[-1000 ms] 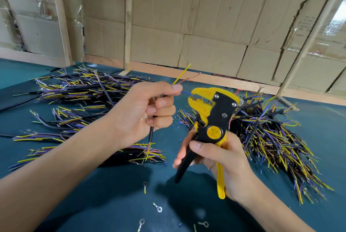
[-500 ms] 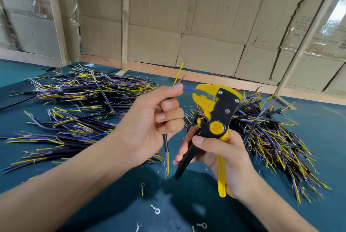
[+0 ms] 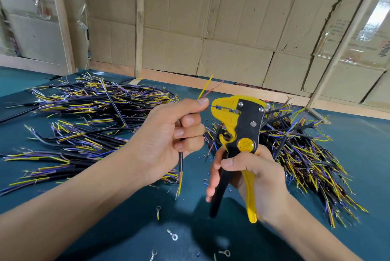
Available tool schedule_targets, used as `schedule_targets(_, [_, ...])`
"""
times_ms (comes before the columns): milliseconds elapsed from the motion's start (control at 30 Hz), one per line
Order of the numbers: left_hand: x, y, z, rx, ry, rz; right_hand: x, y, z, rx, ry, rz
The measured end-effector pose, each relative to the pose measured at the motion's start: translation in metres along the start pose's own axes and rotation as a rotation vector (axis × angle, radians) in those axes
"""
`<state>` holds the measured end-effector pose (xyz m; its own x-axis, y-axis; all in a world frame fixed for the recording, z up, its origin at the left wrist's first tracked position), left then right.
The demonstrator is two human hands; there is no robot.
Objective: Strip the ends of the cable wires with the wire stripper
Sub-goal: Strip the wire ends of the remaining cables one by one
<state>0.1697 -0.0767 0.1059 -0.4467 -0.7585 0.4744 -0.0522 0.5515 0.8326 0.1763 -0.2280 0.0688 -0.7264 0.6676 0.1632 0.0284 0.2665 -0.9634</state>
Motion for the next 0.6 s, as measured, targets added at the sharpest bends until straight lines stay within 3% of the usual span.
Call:
schedule_targets(100, [-0.005,0.001,-0.001,0.018,0.05,-0.125,0.0,0.001,0.002,0.0,0.108,0.008])
schedule_targets(233, [-0.015,0.002,-0.005,0.11,0.166,-0.274,0.001,0.007,-0.002,-0.025,0.039,-0.154])
schedule_targets(267, [-0.02,0.006,-0.006,0.129,0.218,-0.398,0.001,0.007,-0.004,-0.058,0.037,-0.213])
schedule_targets(333, [-0.029,0.016,-0.01,0.139,0.302,-0.882,-0.002,0.006,-0.006,-0.159,0.068,-0.269])
schedule_targets(433, [-0.03,0.03,-0.032,0.149,0.317,-1.39,-0.011,-0.001,-0.001,-0.348,0.168,-0.159])
schedule_targets(500, [-0.016,0.032,-0.061,0.224,0.234,-1.563,-0.014,-0.005,0.004,-0.456,0.214,-0.056])
schedule_targets(567, [0.006,0.024,-0.09,0.264,-0.028,-1.63,-0.014,-0.009,0.009,-0.538,0.264,0.08])
schedule_targets(600, [0.014,0.016,-0.1,0.203,-0.195,-1.607,-0.014,-0.009,0.011,-0.568,0.323,0.17])
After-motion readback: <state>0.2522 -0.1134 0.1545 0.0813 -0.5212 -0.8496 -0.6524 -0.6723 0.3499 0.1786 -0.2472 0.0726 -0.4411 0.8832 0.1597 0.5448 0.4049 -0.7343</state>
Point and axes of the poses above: each hand's wrist, its own z-axis away from the middle knuckle, its own x-axis out of the palm, y = z × x, the point moved 3 cm from there along -z, towards the middle knuckle, and after that the axes turned 14 degrees about -y, right-handed, at the moved point
